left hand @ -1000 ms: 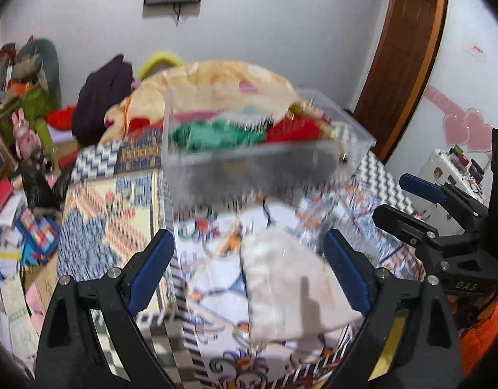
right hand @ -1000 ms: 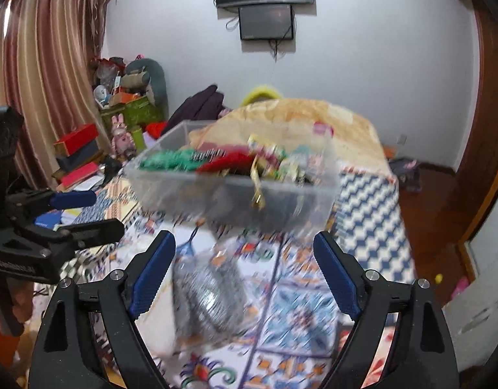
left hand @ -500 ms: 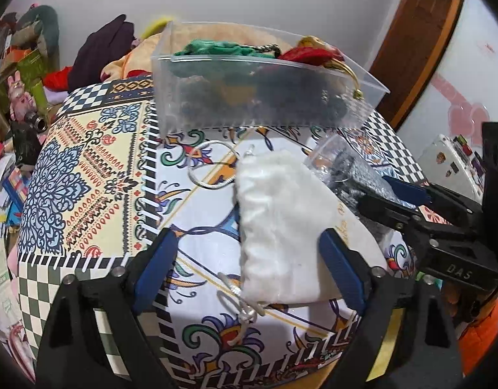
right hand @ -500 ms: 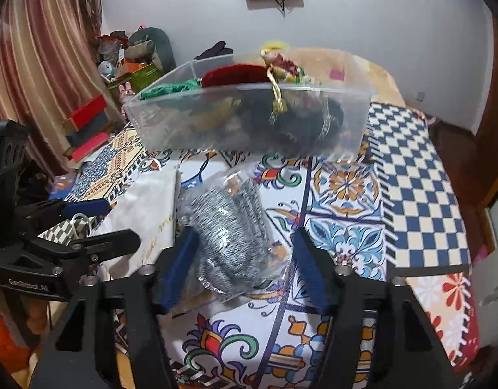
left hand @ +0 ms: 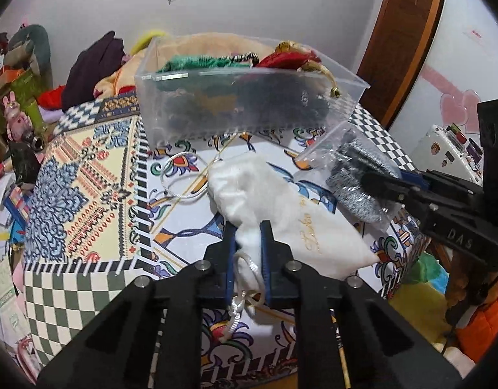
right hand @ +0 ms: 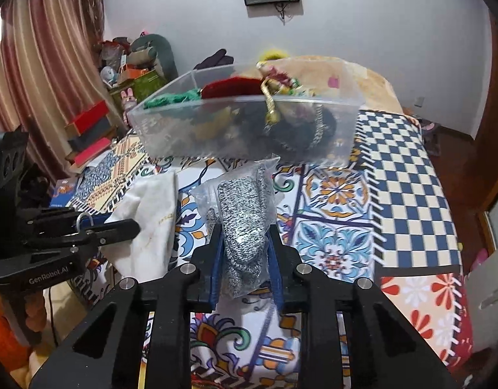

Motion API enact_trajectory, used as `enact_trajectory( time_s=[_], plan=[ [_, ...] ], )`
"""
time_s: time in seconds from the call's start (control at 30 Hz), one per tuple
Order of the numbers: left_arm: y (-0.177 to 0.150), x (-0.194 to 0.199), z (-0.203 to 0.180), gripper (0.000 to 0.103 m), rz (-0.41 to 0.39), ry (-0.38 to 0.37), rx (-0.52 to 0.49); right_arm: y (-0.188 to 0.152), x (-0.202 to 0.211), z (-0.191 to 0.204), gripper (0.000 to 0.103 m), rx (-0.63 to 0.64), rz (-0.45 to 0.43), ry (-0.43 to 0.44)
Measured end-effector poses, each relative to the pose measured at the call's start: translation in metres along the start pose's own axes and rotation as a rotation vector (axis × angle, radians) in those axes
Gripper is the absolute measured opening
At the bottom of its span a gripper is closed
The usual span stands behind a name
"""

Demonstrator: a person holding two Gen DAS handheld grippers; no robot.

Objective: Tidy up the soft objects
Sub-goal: 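Grasp the white cloth pouch with the left tool while the right tool grasps the silver mesh bag, then release the white pouch into the clear box while the right tool releases the mesh bag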

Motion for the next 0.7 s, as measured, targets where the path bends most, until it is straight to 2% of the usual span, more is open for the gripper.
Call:
enact_trajectory(
  time_s=[0.37, 0.7],
  plan=[
    [0.033, 0.043, -0.003, 0.009, -0.121, 0.024, -0.032, 0.029, 0.04, -0.002, 0.022, 0.004, -0.129, -0.018],
    [0.089, 0.076, -0.002, 0.009, -0.274, 0.048, -0.062, 0.074, 0.067, -0.004, 0.022, 0.003, -0.268, -0.029]
  ],
)
Point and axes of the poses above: each gripper's, at about its wrist camera, not at the fingertips, and x roughly against the way its jaws point, z to its left, y to its top, the point moved 8 cm from there along -x, roughly the way its jaws point, and after that the axes turned 5 degrees about -x, right-handed, at the moved point
